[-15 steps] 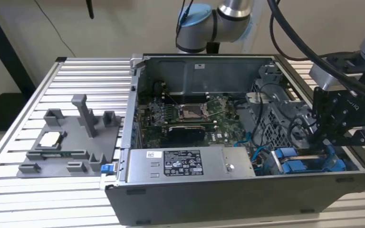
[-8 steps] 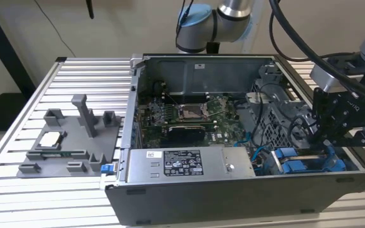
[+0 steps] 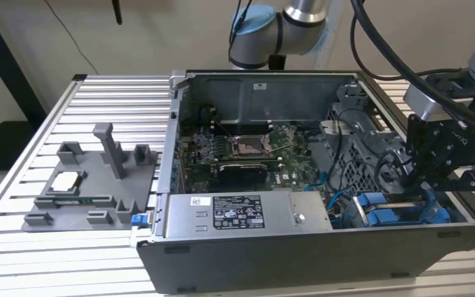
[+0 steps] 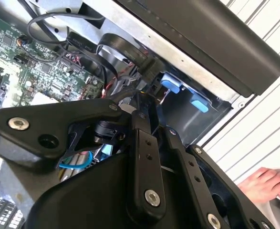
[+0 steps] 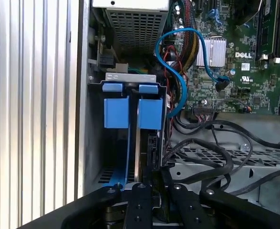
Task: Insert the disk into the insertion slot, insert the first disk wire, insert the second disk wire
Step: 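Insert the first disk wire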
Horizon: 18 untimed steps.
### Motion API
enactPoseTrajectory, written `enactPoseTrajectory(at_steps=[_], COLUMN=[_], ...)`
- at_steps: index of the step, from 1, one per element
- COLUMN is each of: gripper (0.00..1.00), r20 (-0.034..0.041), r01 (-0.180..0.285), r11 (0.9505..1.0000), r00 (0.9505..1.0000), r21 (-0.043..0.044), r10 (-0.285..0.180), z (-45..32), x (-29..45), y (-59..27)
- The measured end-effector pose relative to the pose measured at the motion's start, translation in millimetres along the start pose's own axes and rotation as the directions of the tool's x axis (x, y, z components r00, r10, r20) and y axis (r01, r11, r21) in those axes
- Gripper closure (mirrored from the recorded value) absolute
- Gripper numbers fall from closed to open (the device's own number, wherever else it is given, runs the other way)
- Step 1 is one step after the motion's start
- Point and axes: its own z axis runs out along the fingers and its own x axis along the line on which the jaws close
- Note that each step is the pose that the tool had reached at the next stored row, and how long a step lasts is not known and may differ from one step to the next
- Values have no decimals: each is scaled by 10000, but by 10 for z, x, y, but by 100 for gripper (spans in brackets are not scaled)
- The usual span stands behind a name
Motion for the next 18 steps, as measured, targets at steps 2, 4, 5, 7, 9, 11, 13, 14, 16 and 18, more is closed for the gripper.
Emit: enactPoseTrajectory(at_steps=[2, 4, 5, 7, 9, 11, 13, 14, 16, 18], gripper=[81, 81, 81, 81, 81, 81, 80, 80, 73, 73], r20=[8, 16, 13, 19, 20, 6, 27, 25, 21, 24], r01=[0, 0, 0, 0, -1, -1, 0, -1, -1, -1], r11=[10000, 10000, 10000, 10000, 10000, 10000, 10000, 10000, 10000, 10000], r00=[10000, 10000, 10000, 10000, 10000, 10000, 10000, 10000, 10000, 10000], r21=[0, 2, 2, 1, 1, 2, 0, 1, 1, 1], r10=[0, 0, 0, 0, 1, 1, 0, 1, 1, 1], z=[1, 12, 16, 29, 46, 64, 80, 82, 78, 40], x=[0, 0, 1, 1, 1, 2, 1, 2, 2, 1], y=[0, 0, 0, 0, -1, -2, -2, -2, -2, -2])
